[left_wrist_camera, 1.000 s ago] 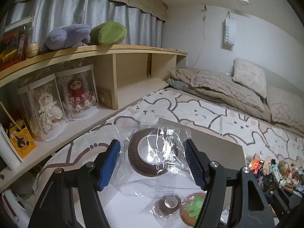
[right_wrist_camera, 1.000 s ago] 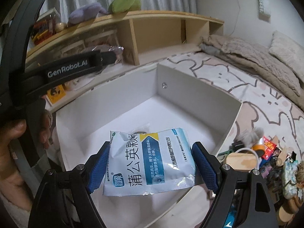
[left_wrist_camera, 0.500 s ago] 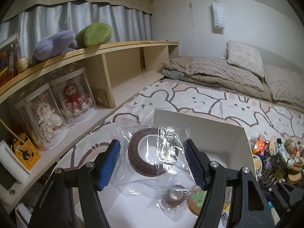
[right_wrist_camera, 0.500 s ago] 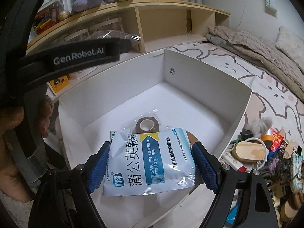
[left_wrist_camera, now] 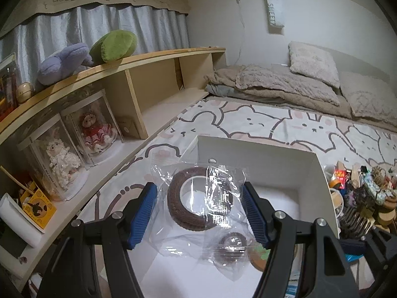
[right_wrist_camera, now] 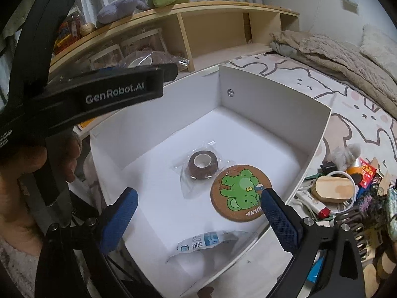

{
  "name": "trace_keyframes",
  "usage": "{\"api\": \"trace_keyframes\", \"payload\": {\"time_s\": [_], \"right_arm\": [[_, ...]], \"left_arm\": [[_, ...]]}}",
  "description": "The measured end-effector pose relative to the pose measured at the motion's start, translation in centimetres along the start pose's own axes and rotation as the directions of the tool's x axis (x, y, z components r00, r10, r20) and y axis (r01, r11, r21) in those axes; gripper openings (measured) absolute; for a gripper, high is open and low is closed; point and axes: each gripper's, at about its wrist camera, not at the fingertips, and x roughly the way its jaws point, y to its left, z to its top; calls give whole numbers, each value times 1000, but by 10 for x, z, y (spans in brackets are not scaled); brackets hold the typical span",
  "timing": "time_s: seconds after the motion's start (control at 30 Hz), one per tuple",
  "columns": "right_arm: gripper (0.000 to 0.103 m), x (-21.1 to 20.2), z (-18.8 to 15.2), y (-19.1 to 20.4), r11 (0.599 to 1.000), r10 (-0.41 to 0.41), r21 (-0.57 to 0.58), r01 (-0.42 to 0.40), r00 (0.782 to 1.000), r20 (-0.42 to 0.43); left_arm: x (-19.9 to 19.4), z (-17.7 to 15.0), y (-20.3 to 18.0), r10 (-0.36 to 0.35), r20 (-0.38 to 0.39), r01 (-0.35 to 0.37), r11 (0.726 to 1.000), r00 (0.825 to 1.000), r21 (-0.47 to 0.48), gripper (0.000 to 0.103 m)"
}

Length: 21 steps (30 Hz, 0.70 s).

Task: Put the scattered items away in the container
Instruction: 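Open the left tool to drop the tape roll while the right tool drops the packet into the box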

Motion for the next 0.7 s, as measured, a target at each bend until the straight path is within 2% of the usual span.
{"api": "trace_keyframes", "payload": {"time_s": [0.2,0.23,0.27,0.33,0.47,0.7], "right_arm": [[99,-3,0,-3,1000,-2,12,2,1000,9],[99,-3,0,-4,1000,-3,13,3,1000,10],[99,-3,-1,-4,1000,-3,14,3,1000,11],[99,-2,-1,-4,1000,-1,17,1,1000,12],[99,-2,-1,-5,1000,-1,19,1,1000,11],[99,-3,0,-5,1000,-8,14,8,1000,12]], "left_arm": [[0,-1,-2,-2,-6,3,1000,1000,9,70],[0,-1,-2,5,-2,-5,1000,1000,4,77],[-1,-1,-1,18,5,-18,1000,1000,-1,90],[-4,-1,2,43,22,-42,999,999,-14,103],[-9,0,9,45,34,-44,998,998,-48,103],[-8,2,10,49,29,-48,998,998,-44,103]]}}
